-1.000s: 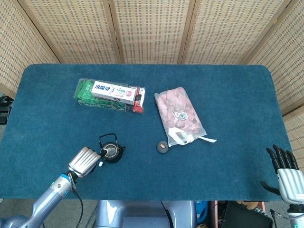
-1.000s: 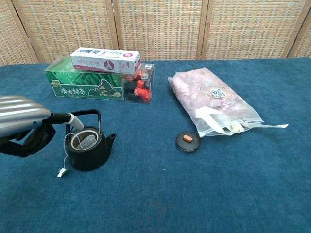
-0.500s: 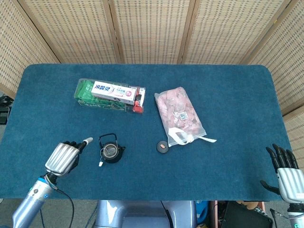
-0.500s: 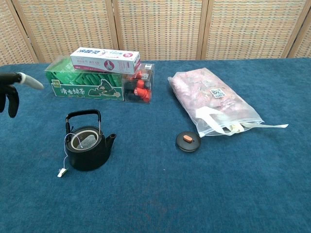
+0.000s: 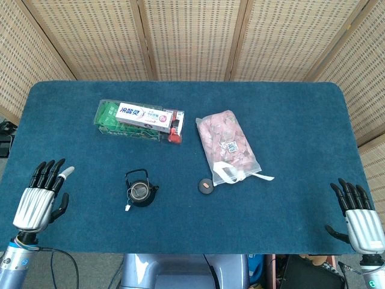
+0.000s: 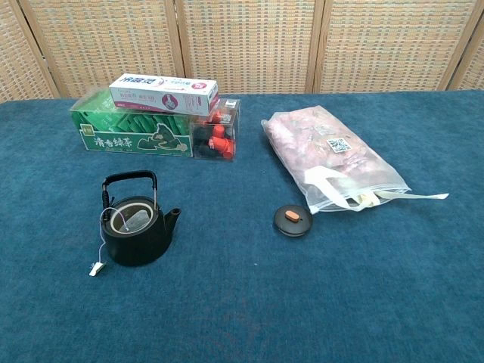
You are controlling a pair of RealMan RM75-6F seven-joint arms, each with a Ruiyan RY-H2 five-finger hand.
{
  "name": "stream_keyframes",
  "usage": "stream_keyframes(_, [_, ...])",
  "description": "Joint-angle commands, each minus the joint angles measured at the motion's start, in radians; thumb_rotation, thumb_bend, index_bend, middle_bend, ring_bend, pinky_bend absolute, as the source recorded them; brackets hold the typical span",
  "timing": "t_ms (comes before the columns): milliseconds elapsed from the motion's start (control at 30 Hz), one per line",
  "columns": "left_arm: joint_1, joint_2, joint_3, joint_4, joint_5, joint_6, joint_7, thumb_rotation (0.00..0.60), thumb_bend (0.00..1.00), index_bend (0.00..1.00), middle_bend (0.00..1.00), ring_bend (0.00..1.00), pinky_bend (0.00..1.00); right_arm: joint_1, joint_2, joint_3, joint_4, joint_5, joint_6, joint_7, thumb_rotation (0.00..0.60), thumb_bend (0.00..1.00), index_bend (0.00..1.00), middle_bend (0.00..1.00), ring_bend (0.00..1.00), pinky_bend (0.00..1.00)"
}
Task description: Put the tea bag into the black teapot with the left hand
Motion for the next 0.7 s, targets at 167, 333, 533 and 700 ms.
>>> stream_keyframes(167, [0.102,0.021,0.031,0.041,-0.033,0.026,-0.062,0.600,0.45,0.05,0.00,0.00,0.00,0.009,-0.006,-0.007,0.001,-0.020,0.000,-0.001,0.600,0.00,0.03,0.03,0.00,0.00])
stream_keyframes(333, [0.129,0.023,0.021,0.054,-0.027,0.025,-0.084,0.600,0.45,0.05,0.00,0.00,0.00,0.013,-0.009,-0.008,-0.002,-0.022,-0.003,-0.008,0.600,0.00,0.03,0.03,0.00,0.00])
stream_keyframes(533, [0.144,0.024,0.007,0.058,-0.012,0.022,-0.084,0.600,0.45,0.05,0.00,0.00,0.00,0.015,-0.011,-0.008,-0.005,-0.027,0.002,-0.012,0.600,0.00,0.03,0.03,0.00,0.00])
stream_keyframes(700, [0.151,0.024,-0.004,0.057,0.006,0.015,-0.084,0.600,0.45,0.05,0.00,0.00,0.00,0.014,-0.011,-0.009,-0.007,-0.023,0.001,-0.017,0.600,0.00,0.03,0.03,0.00,0.00])
